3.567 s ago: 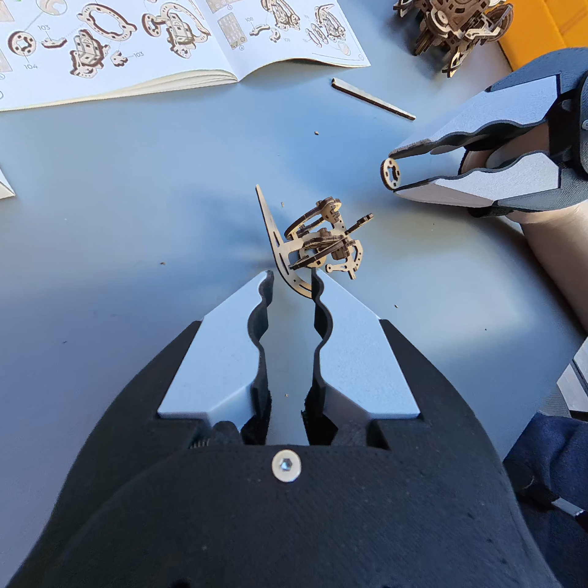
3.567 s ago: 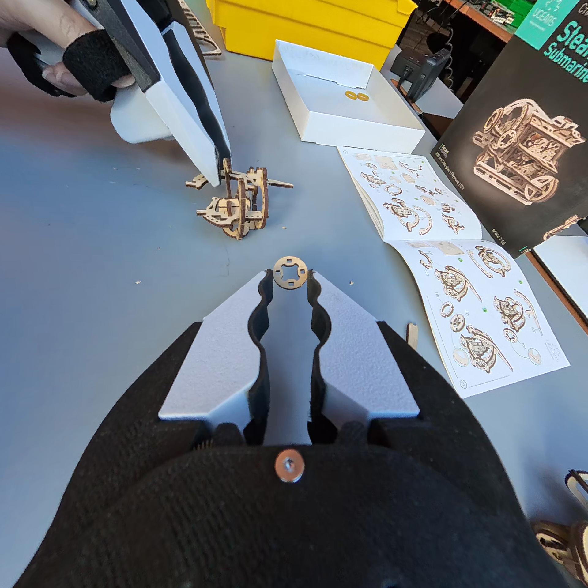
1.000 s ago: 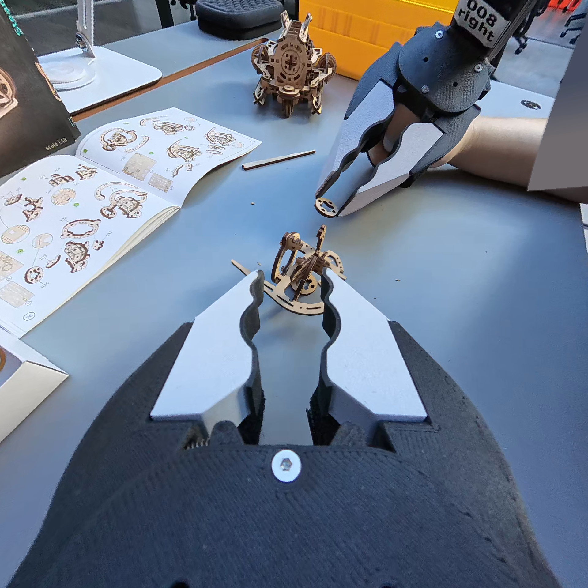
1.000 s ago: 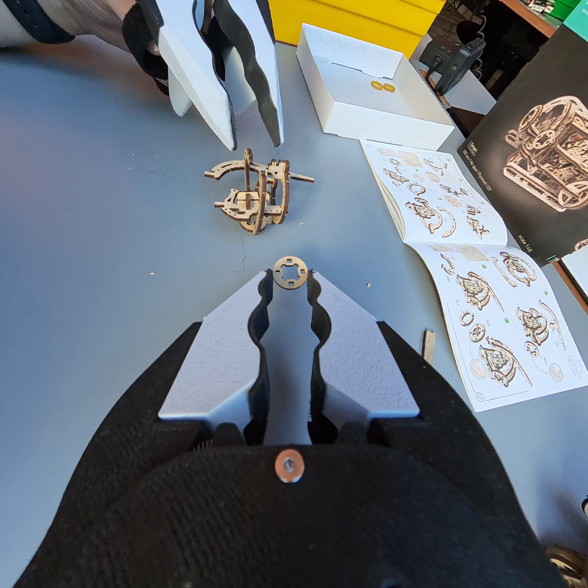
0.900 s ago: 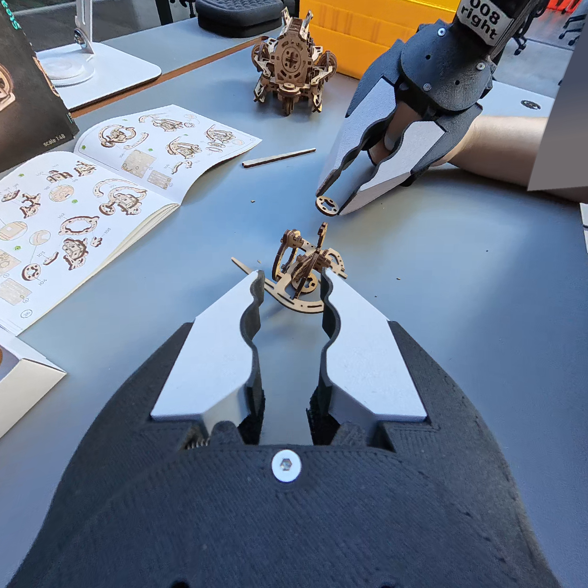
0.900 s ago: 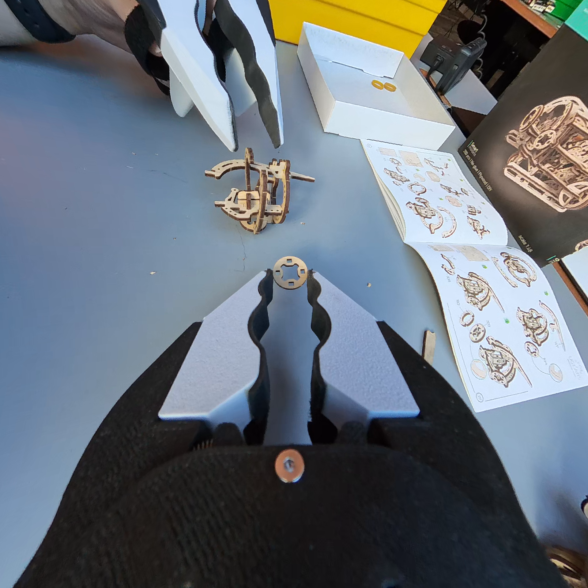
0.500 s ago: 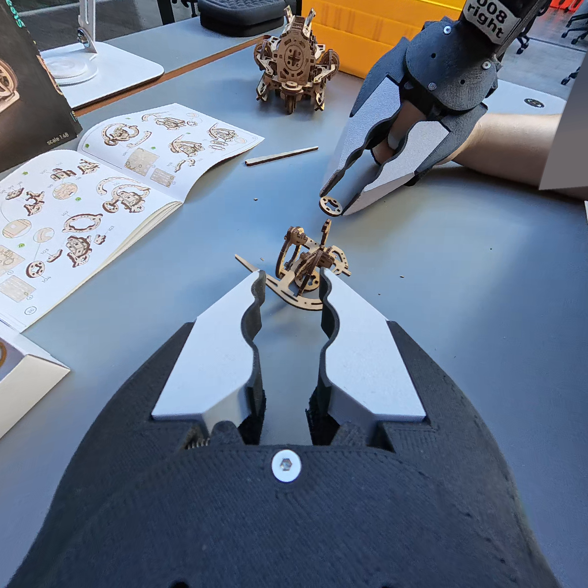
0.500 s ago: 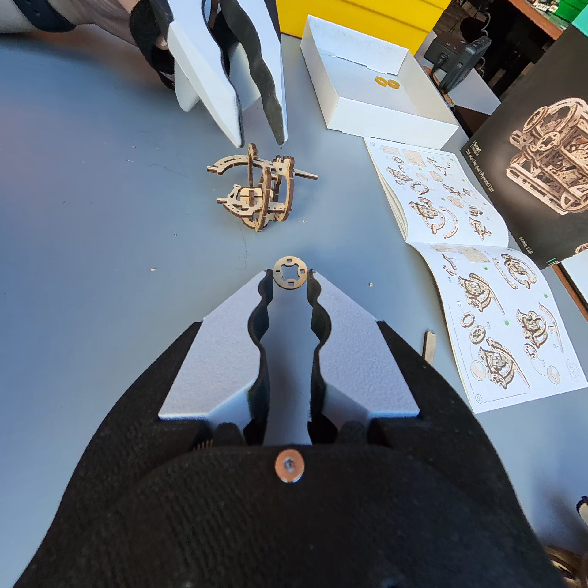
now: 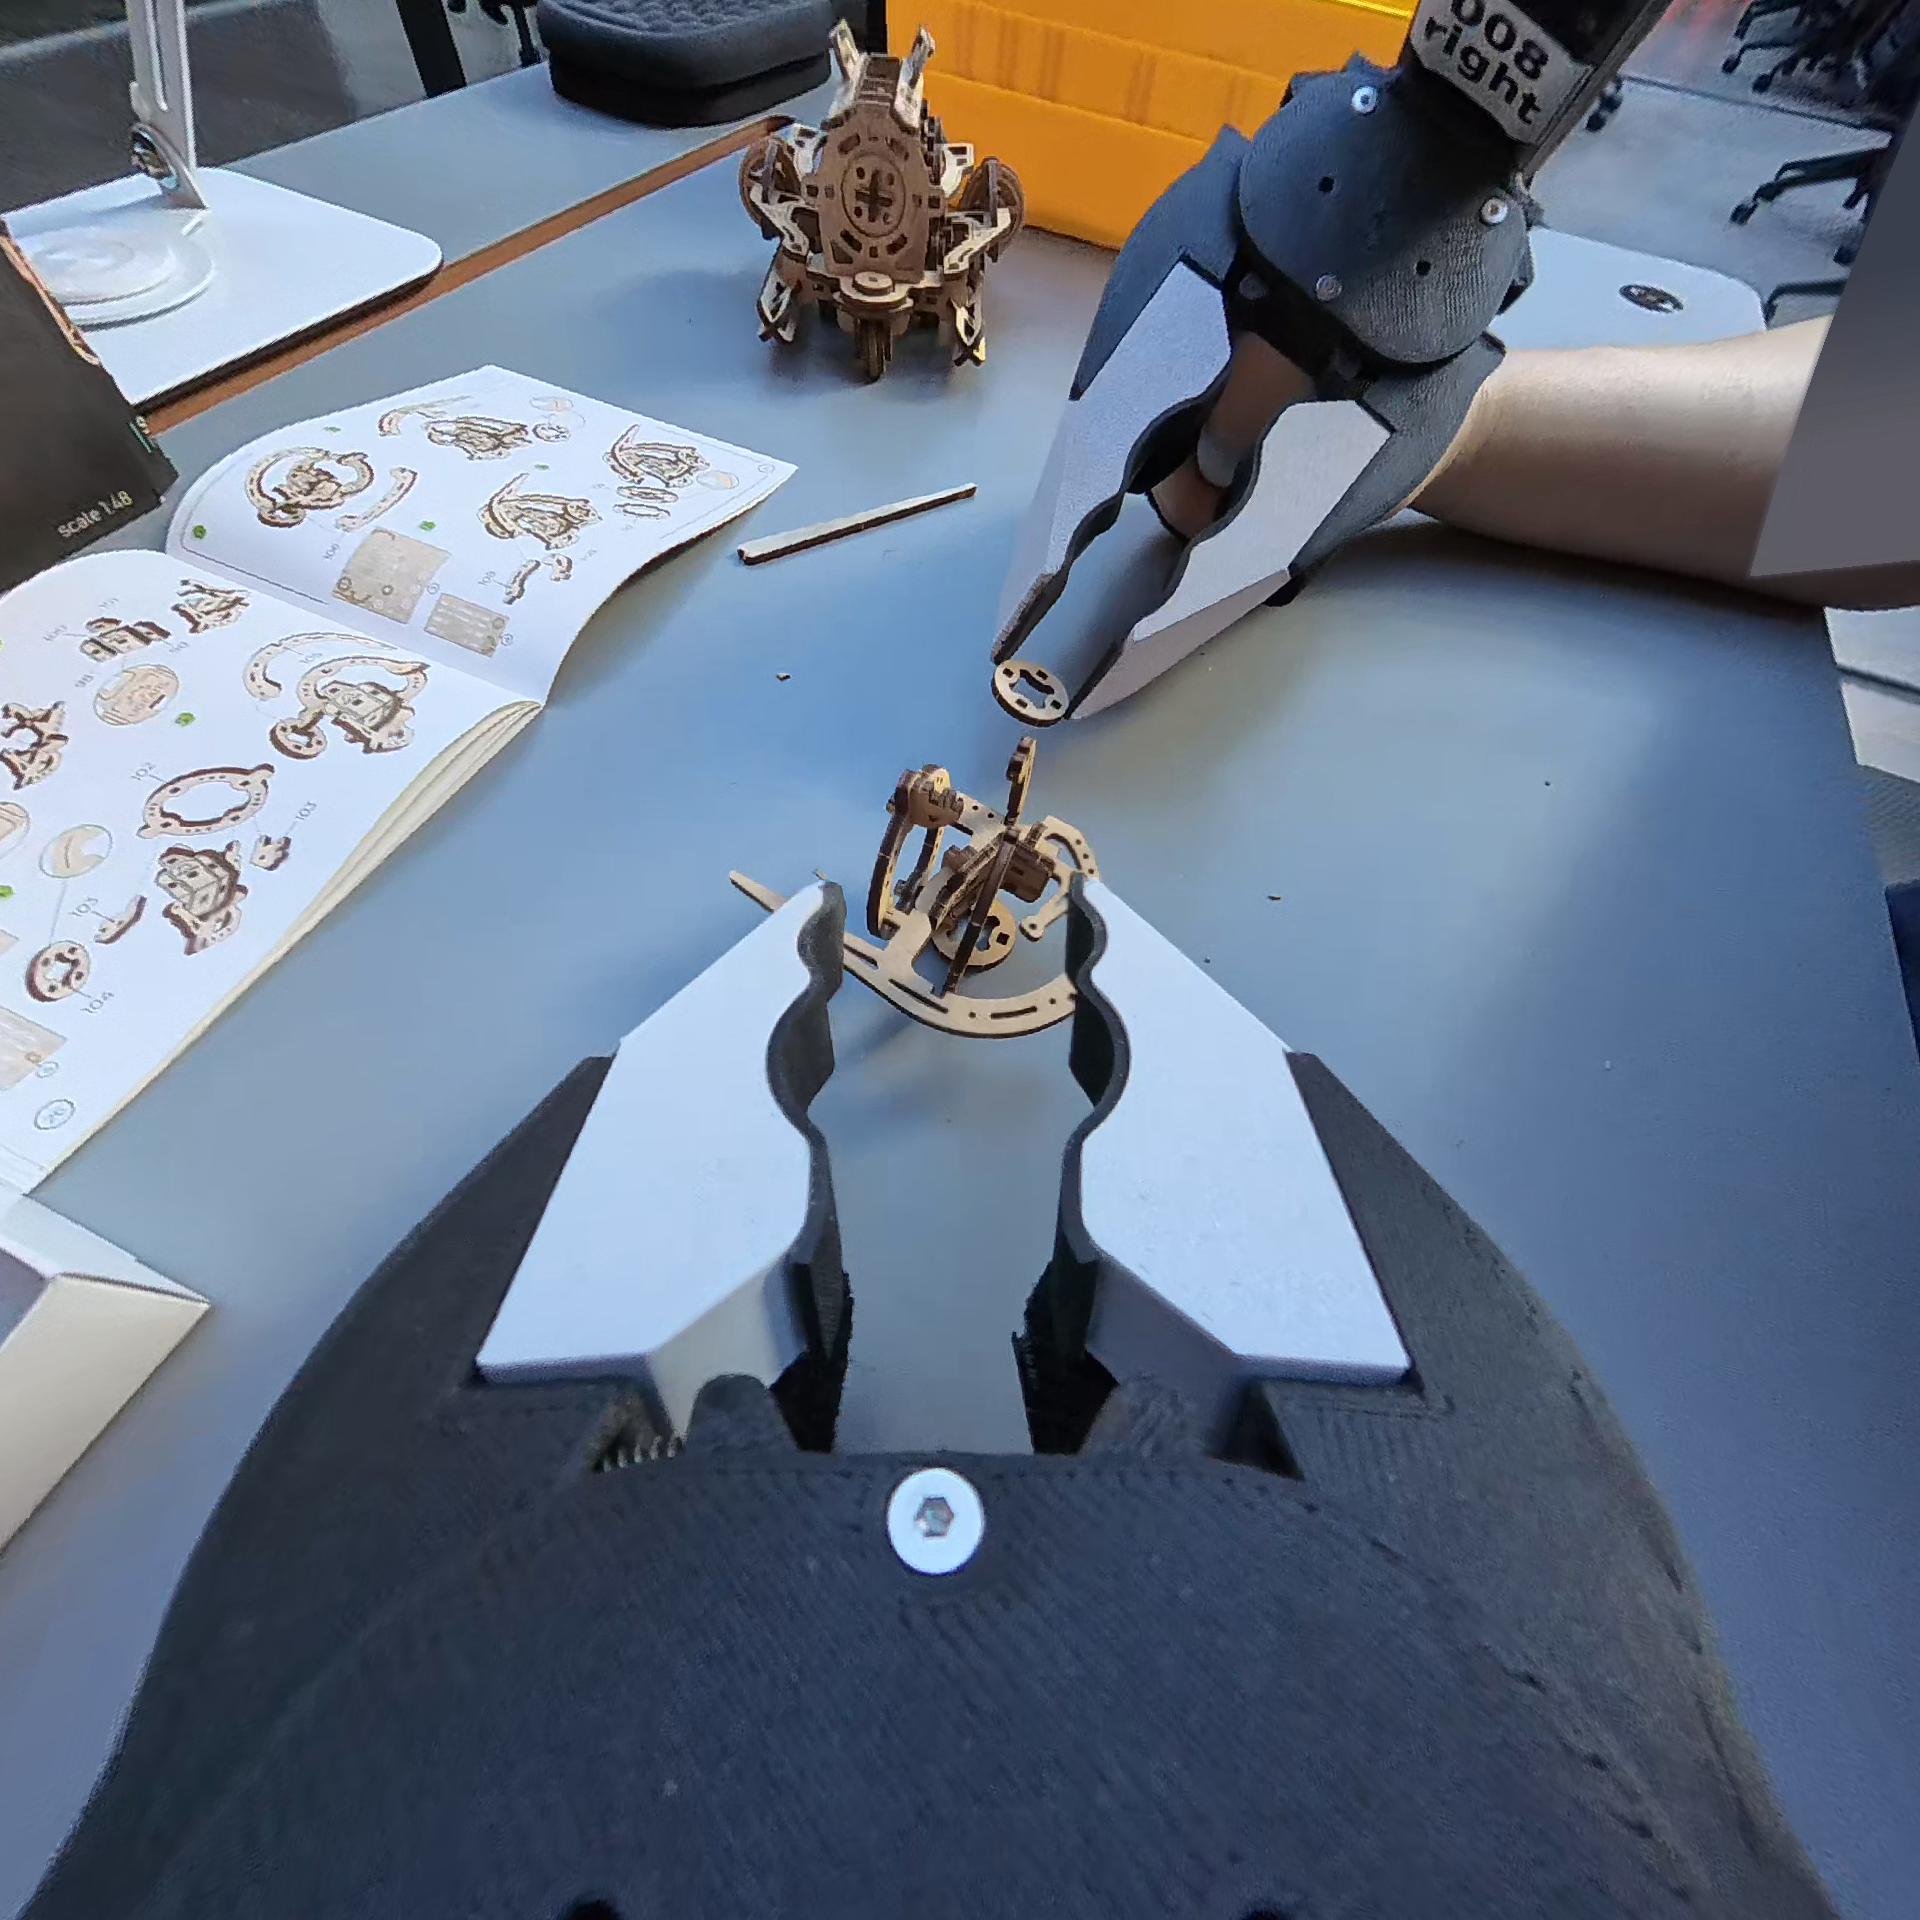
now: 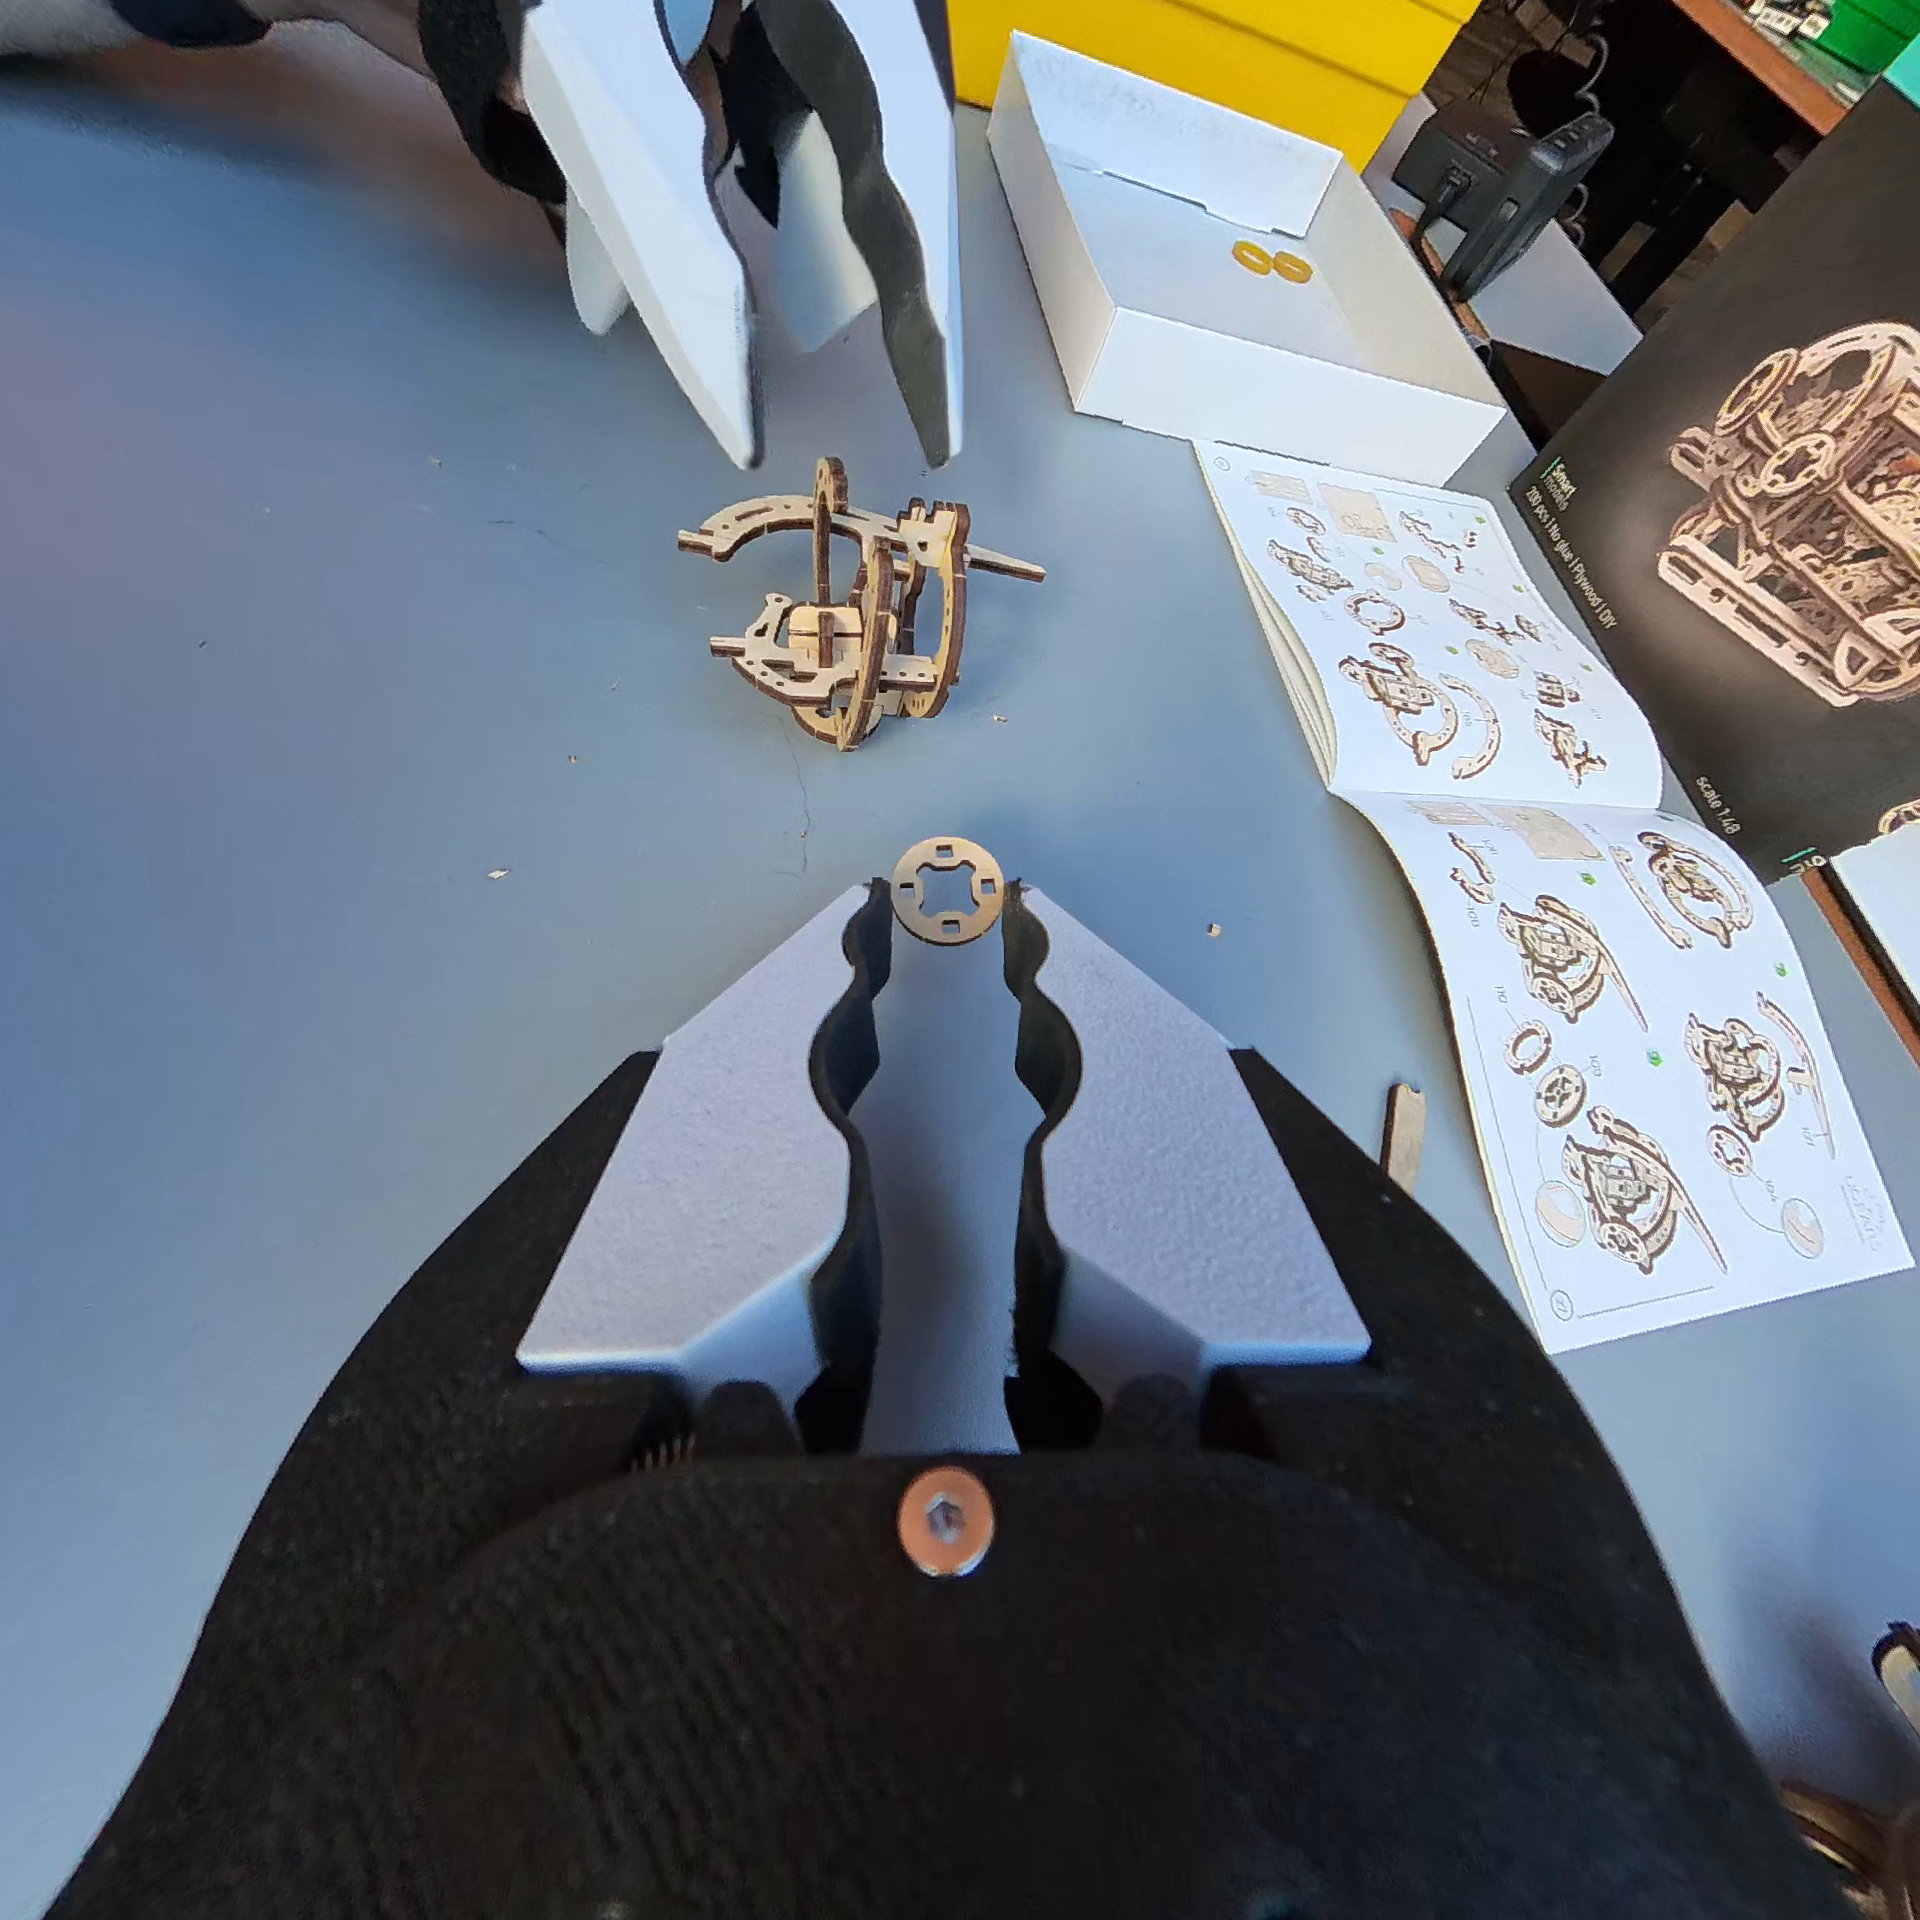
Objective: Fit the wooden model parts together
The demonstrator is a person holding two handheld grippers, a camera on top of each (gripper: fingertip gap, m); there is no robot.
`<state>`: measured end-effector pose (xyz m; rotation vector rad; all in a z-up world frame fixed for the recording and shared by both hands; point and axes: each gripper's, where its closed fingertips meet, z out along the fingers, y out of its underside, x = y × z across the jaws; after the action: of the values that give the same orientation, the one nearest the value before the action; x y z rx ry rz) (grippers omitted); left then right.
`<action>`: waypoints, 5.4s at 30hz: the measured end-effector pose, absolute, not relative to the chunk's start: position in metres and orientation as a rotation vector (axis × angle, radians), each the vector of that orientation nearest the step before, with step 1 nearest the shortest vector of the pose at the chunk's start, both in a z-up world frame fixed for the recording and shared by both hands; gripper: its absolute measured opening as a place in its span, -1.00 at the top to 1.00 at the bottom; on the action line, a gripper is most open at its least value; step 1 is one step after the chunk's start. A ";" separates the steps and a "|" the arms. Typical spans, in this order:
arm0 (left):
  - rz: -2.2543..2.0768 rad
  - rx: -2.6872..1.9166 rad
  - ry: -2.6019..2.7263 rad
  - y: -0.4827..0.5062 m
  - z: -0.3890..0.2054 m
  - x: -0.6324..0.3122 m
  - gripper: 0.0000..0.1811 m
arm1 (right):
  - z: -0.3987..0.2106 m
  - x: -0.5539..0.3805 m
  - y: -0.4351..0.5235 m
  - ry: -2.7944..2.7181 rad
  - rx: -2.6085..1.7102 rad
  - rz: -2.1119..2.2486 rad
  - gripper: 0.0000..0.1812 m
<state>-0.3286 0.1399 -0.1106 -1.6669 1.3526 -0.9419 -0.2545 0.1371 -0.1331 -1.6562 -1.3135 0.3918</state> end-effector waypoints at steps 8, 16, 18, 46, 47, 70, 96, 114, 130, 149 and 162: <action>-0.877 -1.617 1.568 0.141 -0.106 -0.332 0.52 | -0.130 -0.255 0.137 -1.307 -1.637 0.394 0.78; -0.927 -1.592 1.660 0.147 -0.119 -0.327 0.51 | -0.129 -0.258 0.135 -1.339 -1.592 0.363 0.78; -0.960 -1.566 1.679 0.144 -0.118 -0.327 0.51 | -0.132 -0.258 0.135 -1.347 -1.598 0.361 0.78; -1.101 -1.489 1.763 0.140 -0.114 -0.329 0.53 | -0.119 -0.254 0.146 -1.255 -1.562 0.330 0.78; -1.092 -1.487 1.763 0.139 -0.114 -0.330 0.52 | -0.119 -0.254 0.148 -1.251 -1.561 0.327 0.78; -1.098 -1.539 1.709 0.146 -0.121 -0.331 0.51 | -0.118 -0.262 0.142 -1.290 -1.522 0.358 0.78; -1.147 -1.487 1.656 0.141 -0.113 -0.320 0.53 | -0.072 -0.294 0.130 -1.246 -1.705 0.741 0.78; -1.107 -1.507 1.668 0.144 -0.119 -0.322 0.59 | -0.094 -0.318 0.135 -1.585 -1.803 0.636 0.78; -1.063 -1.429 1.670 0.141 -0.089 -0.339 0.70 | -0.095 -0.316 0.137 -1.535 -1.800 0.608 0.78; -0.976 -1.425 1.752 0.134 -0.109 -0.327 0.74 | -0.094 -0.302 0.135 -1.562 -1.763 0.604 0.78; -0.978 -1.400 1.746 0.132 -0.111 -0.321 0.59 | -0.101 -0.293 0.143 -1.507 -1.817 0.662 0.78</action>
<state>-0.3213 0.1315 -0.1106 -1.4004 1.7456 -0.9783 -0.2925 0.1434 -0.1008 -1.8168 -1.5068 0.6621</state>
